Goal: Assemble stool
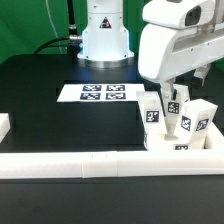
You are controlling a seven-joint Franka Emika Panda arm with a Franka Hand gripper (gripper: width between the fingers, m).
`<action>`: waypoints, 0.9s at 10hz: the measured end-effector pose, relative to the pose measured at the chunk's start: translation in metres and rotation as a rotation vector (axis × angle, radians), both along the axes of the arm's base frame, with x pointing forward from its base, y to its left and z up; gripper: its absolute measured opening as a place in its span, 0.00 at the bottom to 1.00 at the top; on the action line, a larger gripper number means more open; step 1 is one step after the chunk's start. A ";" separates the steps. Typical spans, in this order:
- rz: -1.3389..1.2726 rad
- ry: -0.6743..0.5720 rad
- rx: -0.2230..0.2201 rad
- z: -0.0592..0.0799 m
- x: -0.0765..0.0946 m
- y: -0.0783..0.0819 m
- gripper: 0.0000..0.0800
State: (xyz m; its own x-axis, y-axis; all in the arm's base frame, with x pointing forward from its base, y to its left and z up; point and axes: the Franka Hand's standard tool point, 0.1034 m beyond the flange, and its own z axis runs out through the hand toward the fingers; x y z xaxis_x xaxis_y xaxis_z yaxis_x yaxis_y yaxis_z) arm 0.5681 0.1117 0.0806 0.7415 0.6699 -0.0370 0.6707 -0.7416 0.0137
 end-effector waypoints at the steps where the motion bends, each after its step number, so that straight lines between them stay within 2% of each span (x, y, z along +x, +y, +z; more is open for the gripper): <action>1: -0.002 0.003 0.000 -0.001 -0.001 -0.001 0.80; 2: -0.008 0.003 0.000 0.000 0.000 -0.004 0.80; 3: -0.024 0.004 0.000 0.000 0.000 -0.004 0.58; 4: -0.060 0.002 -0.001 0.000 0.000 -0.004 0.42; 6: -0.136 0.000 -0.001 0.000 0.000 -0.004 0.42; 9: -0.395 -0.009 -0.007 -0.001 0.000 -0.004 0.42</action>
Offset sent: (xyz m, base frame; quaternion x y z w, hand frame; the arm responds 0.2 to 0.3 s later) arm 0.0000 0.0000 0.0000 0.0000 0.0000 0.0650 0.9979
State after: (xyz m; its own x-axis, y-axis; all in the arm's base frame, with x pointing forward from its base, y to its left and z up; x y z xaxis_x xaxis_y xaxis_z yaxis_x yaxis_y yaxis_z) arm 0.5682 0.1075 0.0801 0.9424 0.3328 -0.0327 0.3336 -0.9424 0.0238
